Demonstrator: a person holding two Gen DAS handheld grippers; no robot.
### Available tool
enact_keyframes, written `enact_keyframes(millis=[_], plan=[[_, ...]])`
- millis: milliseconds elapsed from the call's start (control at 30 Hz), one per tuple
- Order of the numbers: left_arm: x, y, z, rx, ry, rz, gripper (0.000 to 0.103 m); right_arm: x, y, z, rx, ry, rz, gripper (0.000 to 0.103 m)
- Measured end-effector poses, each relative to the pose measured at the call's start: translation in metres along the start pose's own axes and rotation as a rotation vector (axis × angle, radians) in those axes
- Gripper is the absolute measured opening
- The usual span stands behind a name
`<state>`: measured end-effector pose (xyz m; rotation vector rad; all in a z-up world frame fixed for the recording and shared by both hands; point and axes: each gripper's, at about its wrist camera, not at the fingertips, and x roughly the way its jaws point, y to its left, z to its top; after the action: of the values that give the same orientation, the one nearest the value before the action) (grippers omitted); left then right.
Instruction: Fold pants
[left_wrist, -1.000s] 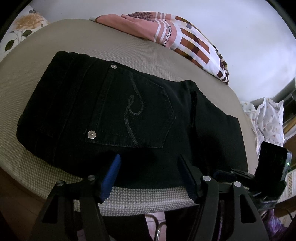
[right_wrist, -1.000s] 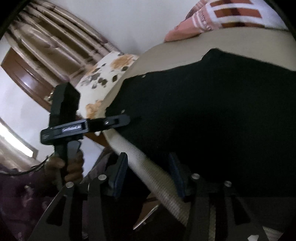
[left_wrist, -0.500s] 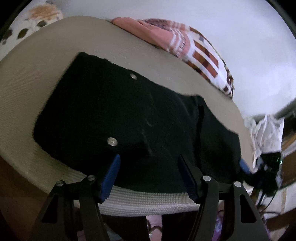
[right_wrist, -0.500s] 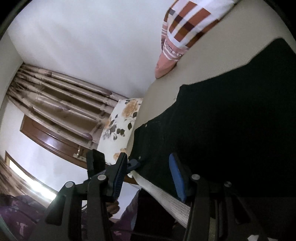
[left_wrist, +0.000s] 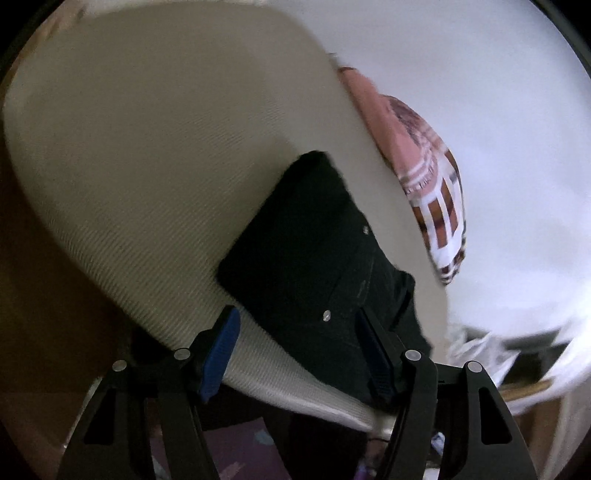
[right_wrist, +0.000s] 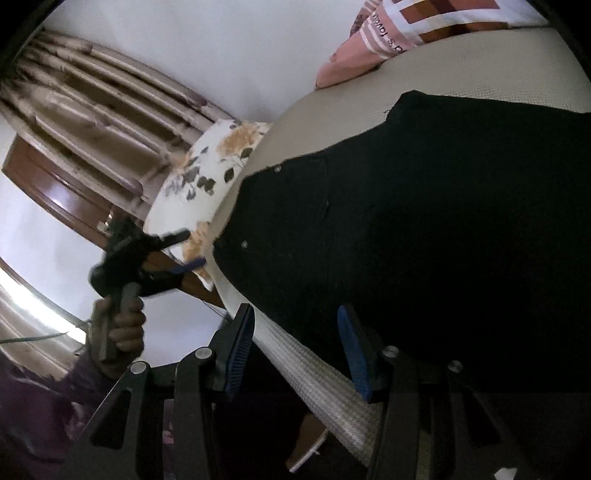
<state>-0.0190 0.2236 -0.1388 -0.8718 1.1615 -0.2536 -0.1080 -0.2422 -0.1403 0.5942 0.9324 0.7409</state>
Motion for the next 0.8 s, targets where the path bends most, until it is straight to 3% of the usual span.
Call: enact_keyframes(millis=[100, 233, 533, 667, 800], plan=[[0.003, 0.014, 0.001, -0.054, 0.030, -0.035, 0.065, -0.006, 0.000, -0.001, 0.032, -0.040, 0.038, 0.046], [0.018, 0.015, 0.007, -0.055, 0.065, -0.071, 0.065, 0.002, 0.005, -0.005, 0.026, -0.027, 0.010, 0.047], [0.056, 0.020, 0.016, -0.102, 0.165, -0.063, 0.065, -0.002, 0.004, -0.004, 0.050, -0.038, 0.014, 0.048], [0.064, 0.015, 0.019, -0.115, 0.167, -0.081, 0.069, -0.001, 0.003, -0.003, 0.060, -0.042, 0.016, 0.048], [0.067, 0.022, 0.021, -0.168, 0.144, -0.158, 0.074, -0.003, -0.001, -0.002, 0.083, -0.052, 0.034, 0.048]])
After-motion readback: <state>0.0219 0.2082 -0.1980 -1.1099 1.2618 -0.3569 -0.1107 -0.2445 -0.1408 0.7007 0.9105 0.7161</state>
